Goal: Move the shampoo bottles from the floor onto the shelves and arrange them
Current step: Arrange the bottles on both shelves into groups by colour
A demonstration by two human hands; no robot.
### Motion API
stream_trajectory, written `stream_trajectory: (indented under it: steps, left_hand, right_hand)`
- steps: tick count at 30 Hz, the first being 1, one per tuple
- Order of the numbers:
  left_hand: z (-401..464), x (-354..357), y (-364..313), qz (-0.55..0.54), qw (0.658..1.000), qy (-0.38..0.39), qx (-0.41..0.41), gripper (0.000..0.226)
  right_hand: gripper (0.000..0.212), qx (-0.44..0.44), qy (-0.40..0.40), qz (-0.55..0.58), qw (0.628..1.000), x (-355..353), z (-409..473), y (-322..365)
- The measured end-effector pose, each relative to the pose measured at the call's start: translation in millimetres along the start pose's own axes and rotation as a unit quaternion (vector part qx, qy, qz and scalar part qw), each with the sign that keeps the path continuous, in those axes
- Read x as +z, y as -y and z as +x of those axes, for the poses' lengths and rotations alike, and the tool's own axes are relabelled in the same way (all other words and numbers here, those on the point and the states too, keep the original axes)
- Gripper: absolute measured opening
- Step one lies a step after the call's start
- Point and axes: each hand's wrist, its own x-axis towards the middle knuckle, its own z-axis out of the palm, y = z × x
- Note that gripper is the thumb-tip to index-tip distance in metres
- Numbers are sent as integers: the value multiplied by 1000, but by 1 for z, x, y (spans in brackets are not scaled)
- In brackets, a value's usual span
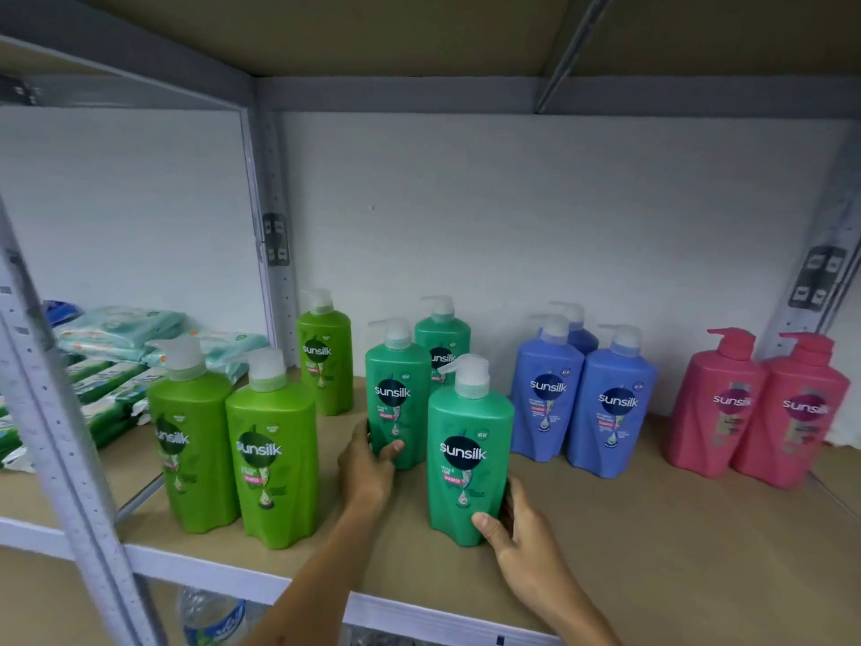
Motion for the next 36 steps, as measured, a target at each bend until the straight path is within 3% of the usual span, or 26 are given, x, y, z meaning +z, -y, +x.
stream_trajectory:
  steps: [19,24,28,33,36]
  left_hand:
    - [48,16,9,-73,995,52,35,45]
    - [47,14,10,-42,998,44,33,44]
    - [46,15,14,10,999,31,29,42]
    - [33,10,13,40,999,2,-4,55]
    - [18,2,14,54,999,-5,-3,45]
  right_hand:
    - [66,3,4,66,998,-1,8,-13]
    - [70,9,12,90,996,-1,6,-4]
    - [57,22,6,94,995,-2,6,-1]
    - [55,29,0,98,995,-2,5,2]
    - [55,25,0,80,996,-2,4,3]
